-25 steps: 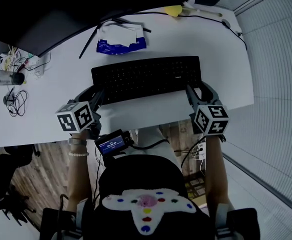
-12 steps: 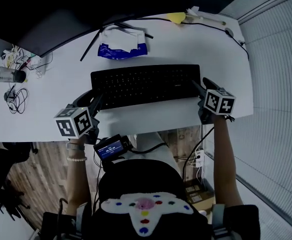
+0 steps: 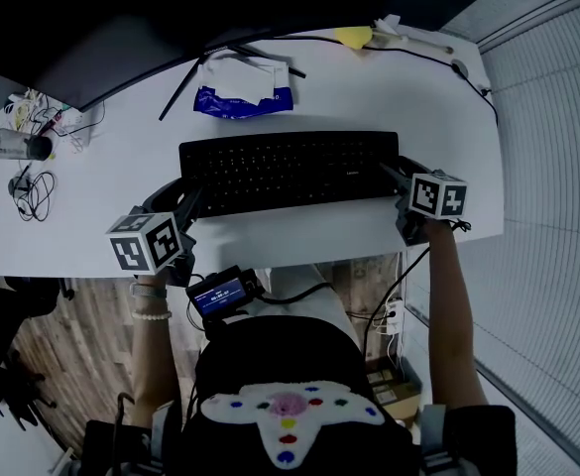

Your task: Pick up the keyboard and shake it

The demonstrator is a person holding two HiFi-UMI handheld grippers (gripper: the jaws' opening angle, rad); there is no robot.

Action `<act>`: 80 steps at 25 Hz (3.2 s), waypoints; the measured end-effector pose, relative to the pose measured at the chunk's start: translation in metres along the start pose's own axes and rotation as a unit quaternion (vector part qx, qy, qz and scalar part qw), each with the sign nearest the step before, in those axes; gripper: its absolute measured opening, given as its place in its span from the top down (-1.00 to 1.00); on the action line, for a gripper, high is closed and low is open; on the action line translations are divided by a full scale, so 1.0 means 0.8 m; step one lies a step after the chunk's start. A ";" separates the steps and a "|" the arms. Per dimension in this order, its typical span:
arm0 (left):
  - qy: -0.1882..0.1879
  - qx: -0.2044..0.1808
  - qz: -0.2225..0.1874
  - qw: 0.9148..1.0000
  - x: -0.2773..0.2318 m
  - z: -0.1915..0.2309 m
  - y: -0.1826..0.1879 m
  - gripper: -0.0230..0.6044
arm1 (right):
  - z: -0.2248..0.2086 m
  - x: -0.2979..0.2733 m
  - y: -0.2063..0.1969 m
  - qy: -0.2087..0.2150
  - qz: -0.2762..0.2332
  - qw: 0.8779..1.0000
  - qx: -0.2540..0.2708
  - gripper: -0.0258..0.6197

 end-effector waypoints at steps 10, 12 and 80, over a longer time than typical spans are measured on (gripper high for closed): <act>0.003 0.002 0.011 1.000 -0.006 0.003 -0.004 0.34 | -0.004 -0.002 0.005 0.007 0.020 1.000 -0.007 0.04; 0.005 0.004 0.010 1.000 -0.008 0.004 -0.008 0.35 | -0.004 0.001 0.003 0.001 0.013 1.000 -0.008 0.04; -0.323 -0.011 -0.319 0.891 -0.016 -0.030 0.075 0.40 | 0.285 0.464 0.113 -0.350 -0.405 0.784 0.316 0.06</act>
Point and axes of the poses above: the fingertips, and each gripper's own axes: x backward along the fingers, z to its left, y out of its top, the point moved 10 cm from there along x, backward along the fingers, and after that the axes turned 13 degrees about -y, right-handed, at the moved point
